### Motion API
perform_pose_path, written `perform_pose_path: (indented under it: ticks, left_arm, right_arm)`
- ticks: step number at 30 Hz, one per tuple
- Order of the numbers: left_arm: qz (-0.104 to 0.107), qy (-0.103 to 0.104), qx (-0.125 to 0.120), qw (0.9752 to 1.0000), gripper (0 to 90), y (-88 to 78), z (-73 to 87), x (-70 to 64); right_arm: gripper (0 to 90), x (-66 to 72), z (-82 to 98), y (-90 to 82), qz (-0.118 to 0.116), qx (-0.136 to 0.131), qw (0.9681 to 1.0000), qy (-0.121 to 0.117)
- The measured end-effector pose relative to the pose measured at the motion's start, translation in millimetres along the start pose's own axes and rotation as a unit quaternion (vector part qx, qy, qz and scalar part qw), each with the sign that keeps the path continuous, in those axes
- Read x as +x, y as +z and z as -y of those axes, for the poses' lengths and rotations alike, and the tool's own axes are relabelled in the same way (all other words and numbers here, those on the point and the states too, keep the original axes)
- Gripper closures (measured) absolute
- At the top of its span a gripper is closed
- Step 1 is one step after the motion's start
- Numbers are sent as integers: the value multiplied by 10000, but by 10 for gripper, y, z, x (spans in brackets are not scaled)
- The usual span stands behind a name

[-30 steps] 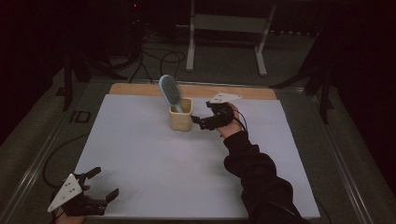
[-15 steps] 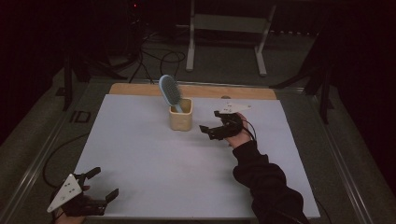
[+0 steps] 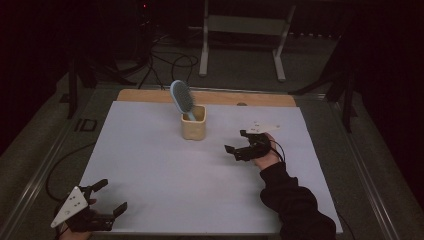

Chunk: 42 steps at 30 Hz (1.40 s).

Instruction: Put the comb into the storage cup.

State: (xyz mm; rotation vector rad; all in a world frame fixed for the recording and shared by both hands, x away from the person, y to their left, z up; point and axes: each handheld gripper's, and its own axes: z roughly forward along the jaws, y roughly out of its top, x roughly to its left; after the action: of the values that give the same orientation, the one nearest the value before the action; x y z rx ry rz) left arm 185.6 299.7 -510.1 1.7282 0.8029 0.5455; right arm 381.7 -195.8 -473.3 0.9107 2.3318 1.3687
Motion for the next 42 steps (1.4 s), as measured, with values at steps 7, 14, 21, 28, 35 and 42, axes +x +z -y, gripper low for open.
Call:
perform_pose_path:
  ticks: [7,14,21,28,35,42]
  left_arm:
    - [-5,-8,-12,10000,0,-1,-2,-2]
    - [-2,-10,-10,10000,0,1,-1,0]
    - [1,-7,-11,10000,0,0,-3,-5]
    - [4,-8,-10,10000,0,1,-3,-4]
    - [-2,2,9,10000,0,-1,1,-1]
    - [4,12,-1,10000,0,0,-2,-5]
  right_arm:
    - [104,91,181,-129,-76,3,10000,15]
    - [104,182,378,-285,-101,-41,9999,73]
    - [104,236,548,-405,13,2,9999,134]
    - [104,197,705,-569,193,14,9996,219]
    - [104,174,863,-700,328,41,9989,332]
    - [105,192,973,-827,425,1,9982,417]
